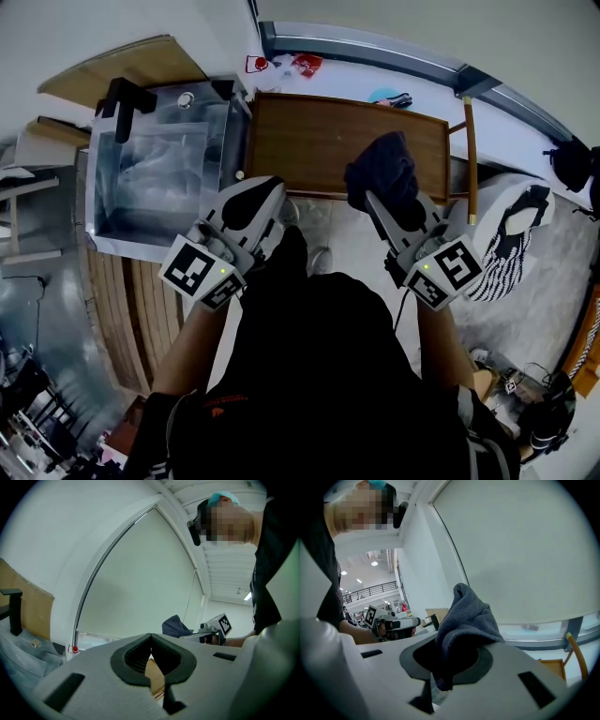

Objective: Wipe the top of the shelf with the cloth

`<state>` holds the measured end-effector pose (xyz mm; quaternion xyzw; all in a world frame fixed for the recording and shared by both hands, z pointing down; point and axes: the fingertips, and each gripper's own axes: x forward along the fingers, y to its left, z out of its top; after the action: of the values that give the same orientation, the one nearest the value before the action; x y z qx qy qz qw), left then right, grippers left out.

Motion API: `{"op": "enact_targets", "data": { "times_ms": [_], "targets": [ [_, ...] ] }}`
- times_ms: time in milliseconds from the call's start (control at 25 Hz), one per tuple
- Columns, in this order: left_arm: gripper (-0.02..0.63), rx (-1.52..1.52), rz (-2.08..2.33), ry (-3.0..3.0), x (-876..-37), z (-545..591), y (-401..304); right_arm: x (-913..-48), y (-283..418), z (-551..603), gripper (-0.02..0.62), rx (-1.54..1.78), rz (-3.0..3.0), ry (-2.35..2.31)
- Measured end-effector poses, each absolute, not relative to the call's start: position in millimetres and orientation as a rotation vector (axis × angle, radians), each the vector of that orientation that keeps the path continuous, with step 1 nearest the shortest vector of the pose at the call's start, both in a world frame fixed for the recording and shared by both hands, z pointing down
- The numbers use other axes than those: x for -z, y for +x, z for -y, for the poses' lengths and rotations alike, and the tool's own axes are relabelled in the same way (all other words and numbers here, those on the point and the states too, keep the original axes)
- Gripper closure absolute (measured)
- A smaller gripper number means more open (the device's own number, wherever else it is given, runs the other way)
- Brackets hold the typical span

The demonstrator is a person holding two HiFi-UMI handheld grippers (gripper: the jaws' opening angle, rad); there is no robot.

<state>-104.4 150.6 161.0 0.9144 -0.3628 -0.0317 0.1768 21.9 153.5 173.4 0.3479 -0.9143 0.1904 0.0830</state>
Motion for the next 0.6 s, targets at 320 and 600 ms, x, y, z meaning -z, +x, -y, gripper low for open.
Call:
{"op": "enact_targets", "data": {
  "times_ms": [320,600],
  "targets": [
    [0.588,0.068,1.038,2.555,-180,-101,-137,-190,-6,-97,0.543,-0.581,2.688,1.019],
    [0.588,0.061,1.026,2.534,-185,-69,-158,-202,-34,-57,0.543,-0.584,2.66,1.018]
  ]
}}
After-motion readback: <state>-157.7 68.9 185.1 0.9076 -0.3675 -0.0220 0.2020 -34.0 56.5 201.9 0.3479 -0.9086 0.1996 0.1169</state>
